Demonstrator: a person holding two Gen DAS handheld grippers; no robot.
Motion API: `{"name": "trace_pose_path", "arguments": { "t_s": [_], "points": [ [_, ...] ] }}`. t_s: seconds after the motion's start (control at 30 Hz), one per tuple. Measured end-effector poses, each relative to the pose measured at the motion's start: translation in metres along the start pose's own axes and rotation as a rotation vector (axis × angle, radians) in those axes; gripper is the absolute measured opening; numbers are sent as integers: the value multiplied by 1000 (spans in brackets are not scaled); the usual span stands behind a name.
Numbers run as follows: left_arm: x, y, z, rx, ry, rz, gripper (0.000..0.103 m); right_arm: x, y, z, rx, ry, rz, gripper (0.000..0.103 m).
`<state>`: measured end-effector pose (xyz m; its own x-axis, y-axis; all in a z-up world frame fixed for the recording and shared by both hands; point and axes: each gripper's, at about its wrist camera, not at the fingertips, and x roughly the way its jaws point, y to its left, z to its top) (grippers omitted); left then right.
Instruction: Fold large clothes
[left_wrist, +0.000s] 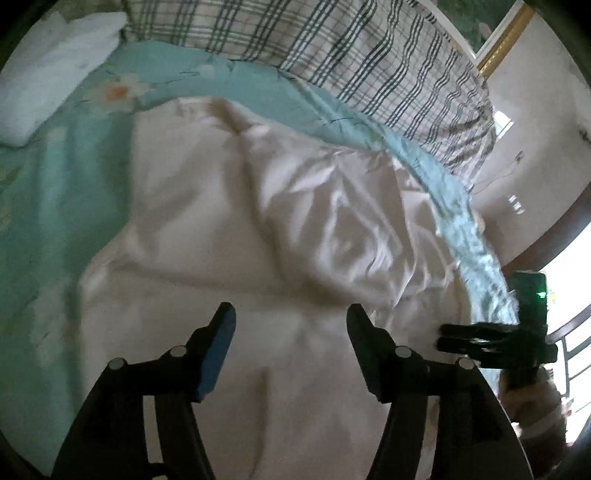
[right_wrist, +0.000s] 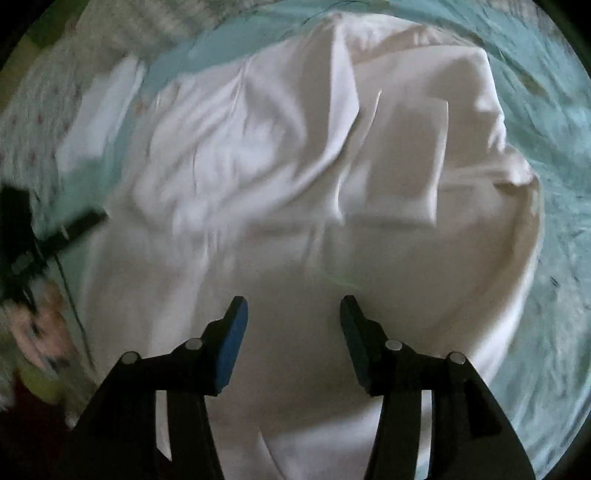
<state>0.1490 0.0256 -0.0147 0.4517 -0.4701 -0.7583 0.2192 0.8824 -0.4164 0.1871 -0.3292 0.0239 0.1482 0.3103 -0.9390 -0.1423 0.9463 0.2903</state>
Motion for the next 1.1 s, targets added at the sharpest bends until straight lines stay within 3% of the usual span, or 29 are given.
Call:
{"name": "trace_pose_path", "arguments": {
  "t_s": [0.17,0.27,0.37,0.5,0.63,0.7,0.8,0.9,1.0,1.1],
  "points": [
    [-33,31,-33,-27,-9,54,65,-27,-12,-42,-80,52,-139,53],
    [-50,46,-49,-45,-22,79,66,-51,-35,-63,-45,40,-211,53],
    [-63,58,-64,-69,-34,87,68,-78,-62,-81,48,-22,-208,54],
    [-76,68,-80,-73,-43,101,70,-105,-96,-104,172,-145,-139,56],
    [-85,83,-97,-93,-22,98,75,-108,-119,-124,295,-210,-40,56],
    [-85,92,-106,-120,5,68,75,-105,-128,-135,331,-227,-2,56],
    [-85,98,-123,-163,39,-35,75,-98,-134,-158,369,-240,64,56],
    [-90,87,-139,-151,43,-151,75,-99,-131,-169,349,-267,178,56],
    [-96,73,-150,-79,20,-146,75,-99,-117,-177,282,-285,279,56],
    [-99,78,-152,-99,7,-185,70,-92,-109,-184,253,-282,345,56]
  ]
}}
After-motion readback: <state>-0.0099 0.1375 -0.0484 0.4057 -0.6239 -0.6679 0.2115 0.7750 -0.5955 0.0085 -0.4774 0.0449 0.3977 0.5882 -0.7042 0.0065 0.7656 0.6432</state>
